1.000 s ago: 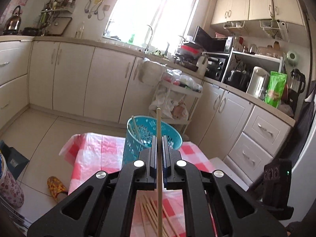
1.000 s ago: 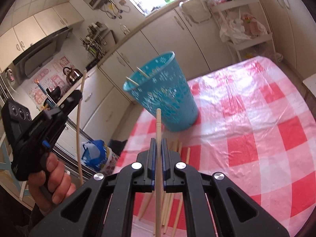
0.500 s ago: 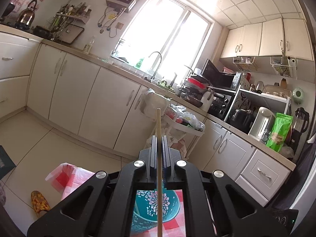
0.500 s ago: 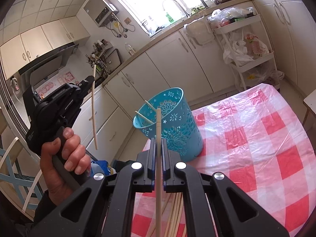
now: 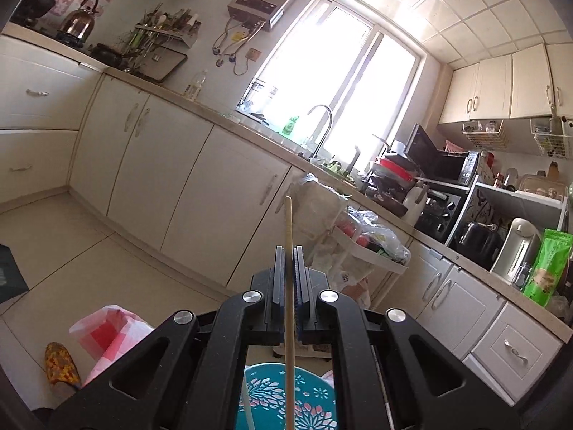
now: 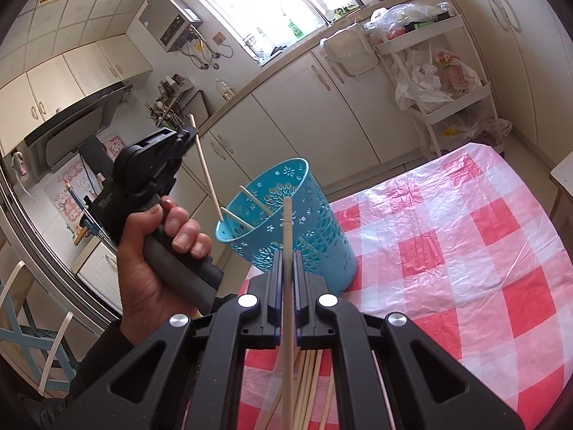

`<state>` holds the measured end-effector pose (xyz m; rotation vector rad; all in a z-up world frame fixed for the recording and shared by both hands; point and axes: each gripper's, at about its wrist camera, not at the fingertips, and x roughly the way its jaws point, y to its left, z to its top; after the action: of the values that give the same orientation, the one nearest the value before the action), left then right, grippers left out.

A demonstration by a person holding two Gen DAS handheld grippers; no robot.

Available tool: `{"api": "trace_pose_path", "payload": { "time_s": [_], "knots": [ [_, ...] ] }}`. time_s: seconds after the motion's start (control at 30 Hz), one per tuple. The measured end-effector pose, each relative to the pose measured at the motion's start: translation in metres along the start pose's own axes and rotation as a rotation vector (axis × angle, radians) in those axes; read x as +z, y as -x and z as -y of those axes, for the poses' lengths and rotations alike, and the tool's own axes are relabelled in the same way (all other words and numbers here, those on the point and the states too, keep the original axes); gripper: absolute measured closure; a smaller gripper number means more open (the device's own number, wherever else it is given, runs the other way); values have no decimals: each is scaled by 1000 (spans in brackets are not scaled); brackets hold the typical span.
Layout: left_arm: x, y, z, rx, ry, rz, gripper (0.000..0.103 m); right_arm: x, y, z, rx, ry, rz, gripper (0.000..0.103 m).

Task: Organize utensils
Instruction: 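Drop the stick into the teal bin with the left tool while the right tool carries its stick, then lower the held stick into the teal bin and open the right tool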

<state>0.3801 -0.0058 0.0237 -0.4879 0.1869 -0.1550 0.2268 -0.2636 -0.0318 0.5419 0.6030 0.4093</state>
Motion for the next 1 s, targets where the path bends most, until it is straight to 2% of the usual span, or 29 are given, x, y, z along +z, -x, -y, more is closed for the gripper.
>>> {"api": "trace_pose_path", "payload": {
  "time_s": [0.2,0.4,0.6,0.7,0.77,0.83,1.0],
  "knots": [
    [-20,-7,-1,41,-57,-36,99,4,-7,-1,1,8,5,97],
    [-31,-10,-12,55,-61,-61,99,10,-11,-13,15,36,16,97],
    [-36,9,-18,44,-78,-90,98,22,-15,-25,33,46,33,97],
    [-39,30,-29,48,-63,-108,87,37,-17,-37,51,62,72,97],
    [-45,49,-38,68,-61,-113,72,50,-20,-46,63,67,106,97],
    [-55,67,-45,90,-75,-116,64,64,-26,-55,63,71,153,97],
    [-89,111,-51,125,-161,-161,54,100,-51,-70,29,57,275,97]
  ]
}}
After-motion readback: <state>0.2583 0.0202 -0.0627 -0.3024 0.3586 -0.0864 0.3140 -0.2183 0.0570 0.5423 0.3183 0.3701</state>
